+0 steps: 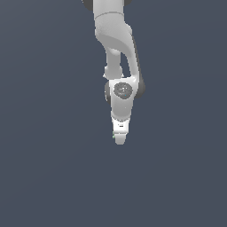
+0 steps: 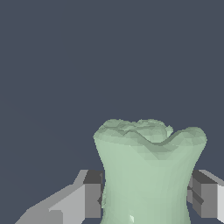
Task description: Pick up the object and move it to a goal position.
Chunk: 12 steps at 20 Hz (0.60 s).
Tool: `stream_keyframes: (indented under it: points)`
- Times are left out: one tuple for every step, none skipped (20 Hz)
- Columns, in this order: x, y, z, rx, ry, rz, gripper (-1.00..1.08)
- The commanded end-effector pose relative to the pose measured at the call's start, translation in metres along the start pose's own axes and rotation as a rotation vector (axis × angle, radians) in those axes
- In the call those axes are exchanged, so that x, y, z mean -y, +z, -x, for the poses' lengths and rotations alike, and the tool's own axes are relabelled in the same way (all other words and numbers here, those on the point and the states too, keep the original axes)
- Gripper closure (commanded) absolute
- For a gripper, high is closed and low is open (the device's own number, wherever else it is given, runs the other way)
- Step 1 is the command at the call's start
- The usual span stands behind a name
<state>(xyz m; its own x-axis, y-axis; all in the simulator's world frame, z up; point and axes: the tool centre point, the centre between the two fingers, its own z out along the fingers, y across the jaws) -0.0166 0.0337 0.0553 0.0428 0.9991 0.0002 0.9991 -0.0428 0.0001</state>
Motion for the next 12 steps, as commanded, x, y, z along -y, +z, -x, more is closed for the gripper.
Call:
stream_keyframes:
  points:
    - [0.0001, 0.0009, 0.0000, 0.000, 0.000, 0.000, 1.08]
    - [0.0001, 0.0009, 0.0000, 0.000, 0.000, 0.000, 1.08]
    - [0.0001, 0.0009, 0.0000, 0.000, 0.000, 0.000, 1.08]
    - [0.0001, 0.0009, 0.0000, 0.000, 0.000, 0.000, 1.08]
    - [0.0001, 0.0009, 0.0000, 0.000, 0.000, 0.000, 1.08]
    - [0.0001, 0.0009, 0.0000, 0.000, 0.000, 0.000, 1.08]
    - [0.0001, 0.0009, 0.0000, 0.000, 0.000, 0.000, 1.08]
    - [0.0001, 0.0009, 0.0000, 0.000, 0.000, 0.000, 1.08]
    - [-0.0004, 0.0000, -0.0001, 0.000, 0.000, 0.001, 1.08]
    - [-0.0003, -0.0003, -0.0003, 0.000, 0.000, 0.001, 1.08]
    - [-0.0002, -0.0011, -0.0009, 0.000, 0.000, 0.001, 1.08]
    - [0.0001, -0.0025, -0.0020, 0.000, 0.000, 0.001, 1.08]
